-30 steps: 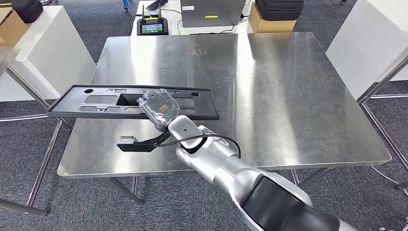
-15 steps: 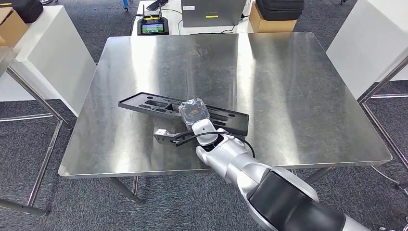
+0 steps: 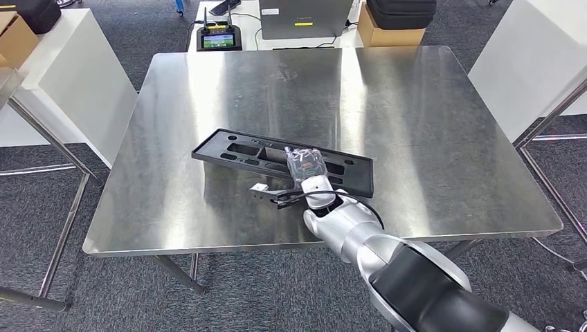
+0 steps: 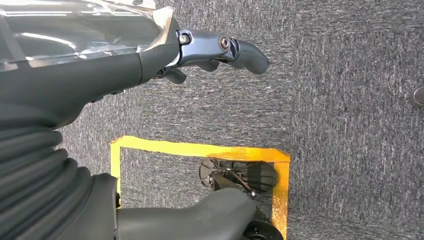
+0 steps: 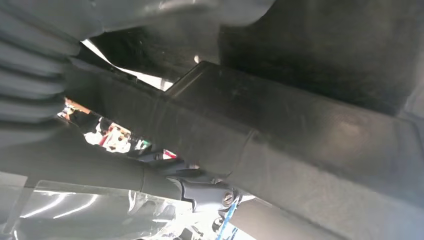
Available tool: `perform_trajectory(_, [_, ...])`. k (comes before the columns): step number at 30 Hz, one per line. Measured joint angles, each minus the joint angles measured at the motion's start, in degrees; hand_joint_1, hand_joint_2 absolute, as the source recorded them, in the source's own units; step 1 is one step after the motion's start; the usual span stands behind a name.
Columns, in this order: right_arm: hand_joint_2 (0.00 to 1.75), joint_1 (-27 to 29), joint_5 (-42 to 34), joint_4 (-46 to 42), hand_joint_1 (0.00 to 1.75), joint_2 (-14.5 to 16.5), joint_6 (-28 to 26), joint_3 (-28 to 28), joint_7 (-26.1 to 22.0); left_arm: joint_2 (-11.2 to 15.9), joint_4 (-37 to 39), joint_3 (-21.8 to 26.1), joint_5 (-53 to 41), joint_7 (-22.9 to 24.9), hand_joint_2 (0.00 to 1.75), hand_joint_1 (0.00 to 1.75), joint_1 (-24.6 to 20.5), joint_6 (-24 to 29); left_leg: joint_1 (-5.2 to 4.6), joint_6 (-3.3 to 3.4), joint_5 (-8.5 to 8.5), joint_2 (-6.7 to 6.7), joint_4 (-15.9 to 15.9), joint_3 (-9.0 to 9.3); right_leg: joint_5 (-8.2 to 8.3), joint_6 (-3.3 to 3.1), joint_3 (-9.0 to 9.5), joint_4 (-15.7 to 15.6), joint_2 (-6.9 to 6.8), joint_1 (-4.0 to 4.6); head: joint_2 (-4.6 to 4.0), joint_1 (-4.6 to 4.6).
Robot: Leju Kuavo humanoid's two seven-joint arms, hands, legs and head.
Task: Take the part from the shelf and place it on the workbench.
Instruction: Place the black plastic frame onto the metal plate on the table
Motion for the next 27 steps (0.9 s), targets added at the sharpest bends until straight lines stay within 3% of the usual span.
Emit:
perform_trajectory(10, [0.0, 0.24, 0.6, -0.01, 0.0, 0.17, -1.25, -1.68, -3.07, -0.02, 0.0, 0.06, 0.12, 0.8, 0.0, 0.0, -0.03, 0.47, 0.0, 0.0, 0.0, 0.02, 0.0, 0.01, 0.07, -0.11, 0.02, 0.0, 0.01, 0.0, 0.0, 0.0])
perform_trajectory(23, [0.0, -0.54, 1.93, -1.67, 0.0, 3.16, -5.91, -3.36, -7.64, -0.45, 0.0, 0.13, -0.09, 1.12, 0.0, 0.0, -0.04, 1.33, 0.02, -0.01, 0.0, 0.03, -0.01, -0.01, 0.07, -0.11, 0.0, 0.0, 0.01, 0.01, 0.0, 0.0])
perform_trajectory(27, [0.0, -0.66, 1.83, -2.47, 0.0, 3.85, -9.7, -4.01, -10.89, -0.51, 0.0, 0.25, -0.07, 1.1, 0.0, 0.0, -0.04, 2.01, 0.01, -0.01, 0.0, 0.04, -0.01, -0.04, 0.07, -0.11, 0.0, 0.01, 0.03, 0.0, 0.0, 0.01])
